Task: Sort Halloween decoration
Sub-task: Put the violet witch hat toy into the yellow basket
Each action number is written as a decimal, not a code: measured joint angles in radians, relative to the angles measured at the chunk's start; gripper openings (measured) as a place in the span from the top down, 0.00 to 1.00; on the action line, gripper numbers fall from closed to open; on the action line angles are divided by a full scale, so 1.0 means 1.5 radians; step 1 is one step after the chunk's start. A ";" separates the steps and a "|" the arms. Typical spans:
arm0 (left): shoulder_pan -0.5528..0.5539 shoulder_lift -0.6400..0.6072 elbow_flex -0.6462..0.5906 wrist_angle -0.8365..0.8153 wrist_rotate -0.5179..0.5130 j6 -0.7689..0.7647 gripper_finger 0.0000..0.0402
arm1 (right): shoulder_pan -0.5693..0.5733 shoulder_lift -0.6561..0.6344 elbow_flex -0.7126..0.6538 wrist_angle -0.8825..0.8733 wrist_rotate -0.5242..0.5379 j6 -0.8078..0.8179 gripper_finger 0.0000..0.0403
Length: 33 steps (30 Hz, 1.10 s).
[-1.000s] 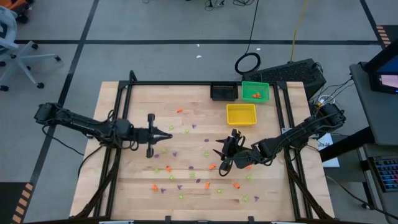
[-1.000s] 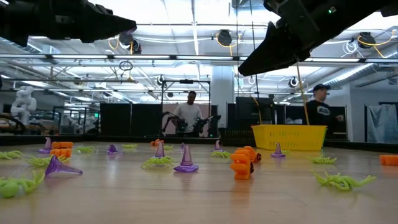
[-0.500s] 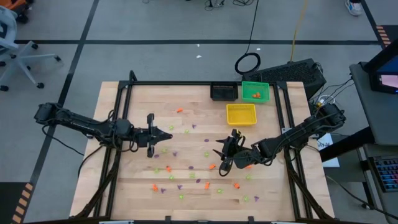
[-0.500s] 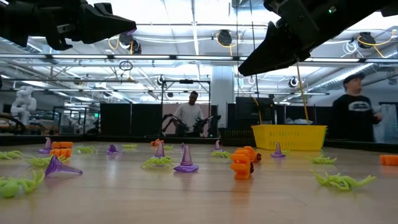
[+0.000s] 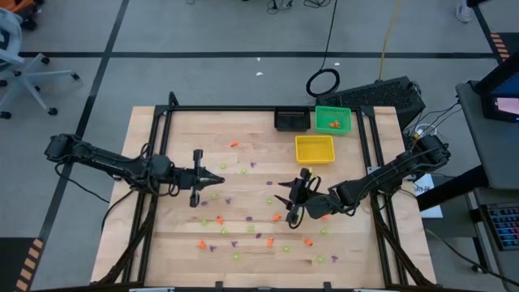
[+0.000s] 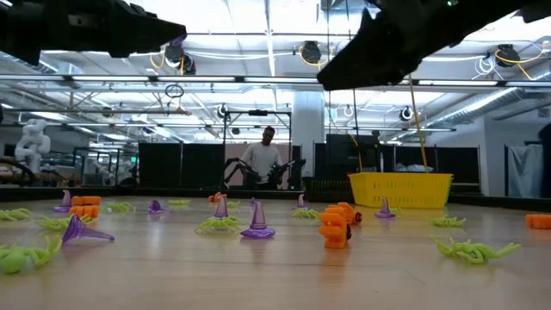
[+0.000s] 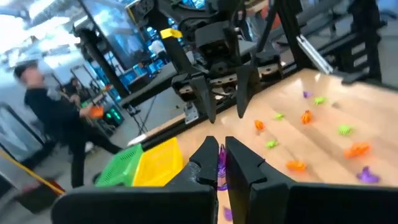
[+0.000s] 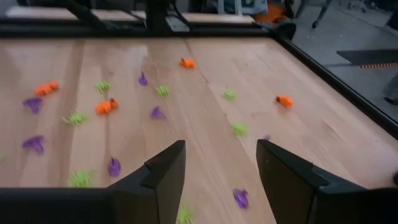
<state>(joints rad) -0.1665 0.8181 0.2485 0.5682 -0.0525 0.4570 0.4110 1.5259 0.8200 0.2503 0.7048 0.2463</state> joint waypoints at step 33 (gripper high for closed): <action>-0.032 0.413 0.130 0.250 0.017 -0.331 0.98 | -0.058 0.295 0.105 0.529 -0.127 -0.170 0.54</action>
<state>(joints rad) -0.2141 1.4382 0.4429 0.9433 -0.0269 -0.0387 0.3237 1.9682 0.9768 1.0441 0.5141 -0.0085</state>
